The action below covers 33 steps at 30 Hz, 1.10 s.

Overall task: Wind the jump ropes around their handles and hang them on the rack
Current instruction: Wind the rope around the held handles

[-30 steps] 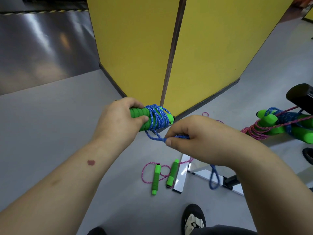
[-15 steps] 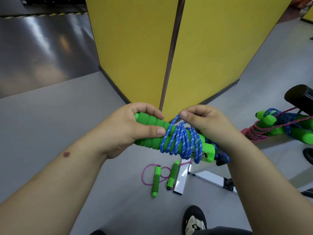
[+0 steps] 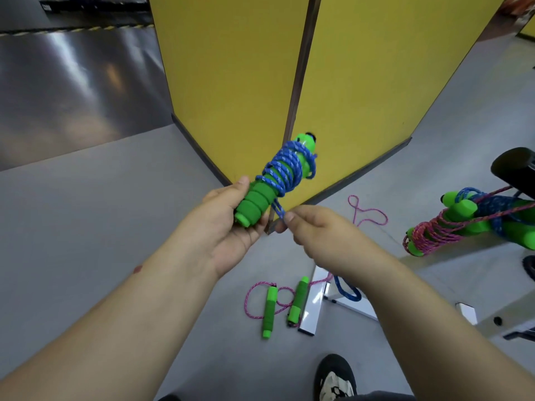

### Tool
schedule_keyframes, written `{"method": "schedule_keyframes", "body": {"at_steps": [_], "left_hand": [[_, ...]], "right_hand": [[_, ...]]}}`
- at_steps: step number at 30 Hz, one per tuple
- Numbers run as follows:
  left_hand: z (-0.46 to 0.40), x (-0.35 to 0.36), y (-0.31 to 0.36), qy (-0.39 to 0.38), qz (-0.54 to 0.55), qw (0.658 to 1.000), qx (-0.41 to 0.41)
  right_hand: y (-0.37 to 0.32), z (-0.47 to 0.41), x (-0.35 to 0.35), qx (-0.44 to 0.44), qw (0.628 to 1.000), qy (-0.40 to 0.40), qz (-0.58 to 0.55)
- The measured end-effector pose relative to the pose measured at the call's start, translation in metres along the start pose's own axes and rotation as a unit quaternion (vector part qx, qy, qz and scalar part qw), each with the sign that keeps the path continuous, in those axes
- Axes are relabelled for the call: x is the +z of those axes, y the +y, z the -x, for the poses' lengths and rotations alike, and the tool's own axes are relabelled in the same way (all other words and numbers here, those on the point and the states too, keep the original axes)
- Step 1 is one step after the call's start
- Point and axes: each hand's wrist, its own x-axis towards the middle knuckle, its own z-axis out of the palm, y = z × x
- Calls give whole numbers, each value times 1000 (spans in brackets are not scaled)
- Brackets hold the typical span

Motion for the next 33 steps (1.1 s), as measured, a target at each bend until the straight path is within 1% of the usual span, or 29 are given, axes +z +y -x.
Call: {"method": "schedule_keyframes", "body": {"at_steps": [2,4,5,7,9,12,14,16,18,20,22,24,26,27,29,33], "left_hand": [[-3,-1,-8,20,-2,1000,22],[-2,0,-14,11,-5,999,40],[-2,0,-14,3,-4,999,44],[-1,0,-11,-19,-15,999,36],[0,-2,-3,-55,-74,996,12],[1,-8,9,-97,-173,980,-30],[2,-11,17,-128,-211,967,-57],[3,-12,21,-147,-195,967,-72],[4,-11,21,-142,-126,979,-80],[5,-7,18,-133,-64,986,-78],[4,-5,15,-115,-47,990,-66],[1,-5,12,-89,-51,993,-51],[0,-5,12,-71,-78,994,-28],[-1,-5,12,-62,-96,993,-14],[-2,-5,11,-50,-122,991,15],[-5,-6,10,-43,-146,987,59]], "right_hand": [[-8,5,6,-53,996,1,78],[-14,6,9,-100,990,22,99],[-14,5,9,-103,990,32,90],[-12,4,5,-67,997,26,21],[-9,2,1,-27,998,8,-57],[-7,2,-3,-27,994,20,-102],[-9,2,-4,-39,990,33,-132],[-11,3,-7,-39,982,49,-179],[-12,3,-8,-18,979,50,-197],[-13,4,-6,5,982,26,-189],[-14,5,-2,29,980,-7,-198],[-13,5,-1,47,974,-21,-221],[-12,6,-3,72,960,-38,-269],[-11,6,-4,89,946,-54,-306],[-11,6,-7,122,911,-85,-385],[-12,7,-12,169,835,-146,-503]]}}
